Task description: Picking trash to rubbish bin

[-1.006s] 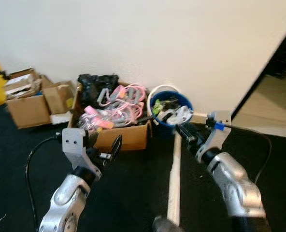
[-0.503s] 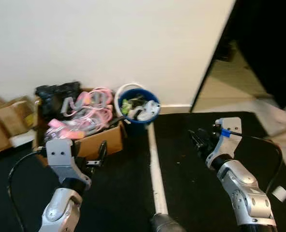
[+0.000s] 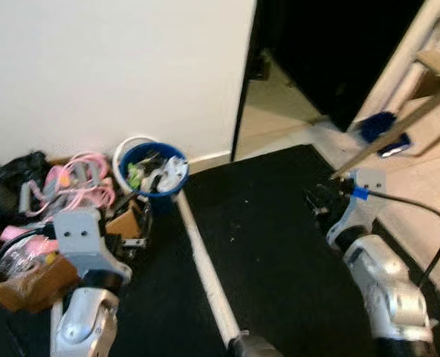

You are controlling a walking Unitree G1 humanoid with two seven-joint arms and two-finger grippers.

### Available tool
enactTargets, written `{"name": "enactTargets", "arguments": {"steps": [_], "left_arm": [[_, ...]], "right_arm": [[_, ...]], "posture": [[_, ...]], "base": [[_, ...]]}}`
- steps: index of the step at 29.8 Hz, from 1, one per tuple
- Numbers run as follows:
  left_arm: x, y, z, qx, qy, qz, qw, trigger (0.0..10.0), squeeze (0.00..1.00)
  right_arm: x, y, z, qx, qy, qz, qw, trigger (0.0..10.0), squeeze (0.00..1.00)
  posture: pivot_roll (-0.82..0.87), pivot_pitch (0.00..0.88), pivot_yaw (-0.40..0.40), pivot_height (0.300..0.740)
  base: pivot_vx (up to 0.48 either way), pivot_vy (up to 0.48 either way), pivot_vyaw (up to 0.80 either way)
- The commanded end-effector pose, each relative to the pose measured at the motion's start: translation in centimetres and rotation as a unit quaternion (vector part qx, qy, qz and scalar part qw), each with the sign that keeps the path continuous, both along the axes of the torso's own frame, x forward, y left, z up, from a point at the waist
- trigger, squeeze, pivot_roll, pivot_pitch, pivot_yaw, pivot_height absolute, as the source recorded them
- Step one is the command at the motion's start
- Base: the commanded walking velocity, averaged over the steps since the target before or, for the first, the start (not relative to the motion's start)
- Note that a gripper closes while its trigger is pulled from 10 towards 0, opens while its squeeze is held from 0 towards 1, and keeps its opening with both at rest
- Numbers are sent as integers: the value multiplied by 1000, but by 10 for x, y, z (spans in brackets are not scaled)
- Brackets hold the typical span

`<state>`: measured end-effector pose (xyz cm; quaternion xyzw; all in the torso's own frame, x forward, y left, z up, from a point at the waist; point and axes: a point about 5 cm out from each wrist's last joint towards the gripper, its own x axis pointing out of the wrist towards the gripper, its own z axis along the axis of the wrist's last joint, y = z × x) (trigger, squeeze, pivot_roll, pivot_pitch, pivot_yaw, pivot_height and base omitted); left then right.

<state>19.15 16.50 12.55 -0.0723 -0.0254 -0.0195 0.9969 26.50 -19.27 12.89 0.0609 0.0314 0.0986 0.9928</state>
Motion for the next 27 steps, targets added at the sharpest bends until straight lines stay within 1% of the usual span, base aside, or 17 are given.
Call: {"name": "enactTargets", "arguments": {"steps": [1, 3, 4, 6, 7, 9, 11, 13, 16, 19, 21, 24, 27], "left_arm": [[-4, -3, -3, -6, 4, -11, 1000, 10000, 0], [-4, -3, -3, -9, 5, -13, 1000, 10000, 0], [-7, -3, -1, -12, 7, -13, 1000, 10000, 0], [-7, -3, 0, -14, 8, -10, 1000, 10000, 0], [-7, -3, 0, -14, 8, -10, 1000, 10000, 0], [-6, -4, -1, -13, 9, -8, 1000, 10000, 0], [-7, -3, -1, -16, 10, -5, 1000, 10000, 0], [-11, -1, -1, -16, 12, -1, 1000, 10000, 0], [-13, 2, -2, -22, 14, 0, 1000, 10000, 0], [-16, 3, -2, -22, 16, -4, 1000, 10000, 0], [-16, 1, -1, -17, 14, -19, 1000, 10000, 0], [-14, 1, 0, -15, 13, -24, 1000, 10000, 0], [-11, 8, -1, 11, 7, 4, 1000, 10000, 0]], "right_arm": [[-8, -3, 7, -6, -5, -7, 1000, 10000, 0], [-11, -2, 6, -9, -3, -8, 1000, 10000, 0], [-14, -1, 1, -18, 5, -9, 1000, 10000, 0], [-13, 0, -6, -35, 13, -4, 999, 10000, 0], [-13, 0, -6, -35, 13, -4, 999, 10000, 0], [-10, -8, -10, -26, 19, -10, 999, 10000, 0], [-11, -11, -11, -23, 24, -7, 999, 10000, 0], [-17, -11, -13, -22, 31, 4, 999, 10000, 0], [-19, -10, -11, -13, 32, 0, 999, 10000, 0], [-21, -6, -6, -11, 26, 2, 1000, 10000, 0], [-22, 0, -6, -27, 21, 12, 999, 10000, 0], [-23, 1, -8, -35, 21, 13, 999, 10000, 0], [-35, -5, -15, -45, 39, 9, 998, 10000, 0]], "posture": [[-171, 49, 11, 740], [-172, 52, 11, 740], [-167, 56, 11, 740], [-163, 49, 9, 740], [-163, 49, 9, 740], [-146, 49, -6, 740], [-147, 55, -3, 740], [-149, 66, 5, 740], [-145, 68, 10, 740], [-141, 75, 17, 740], [-138, 75, 20, 740], [-145, 70, 15, 740], [-158, 60, 0, 740]], "base": [[0, 0, -781], [0, 0, -781], [0, 0, -781], [0, 0, -775], [0, 0, -775], [0, 0, -775], [0, 0, -778], [0, 0, -781], [0, 0, -785], [0, 0, -788], [0, 0, -788], [0, 0, -788], [0, 0, -785]]}}
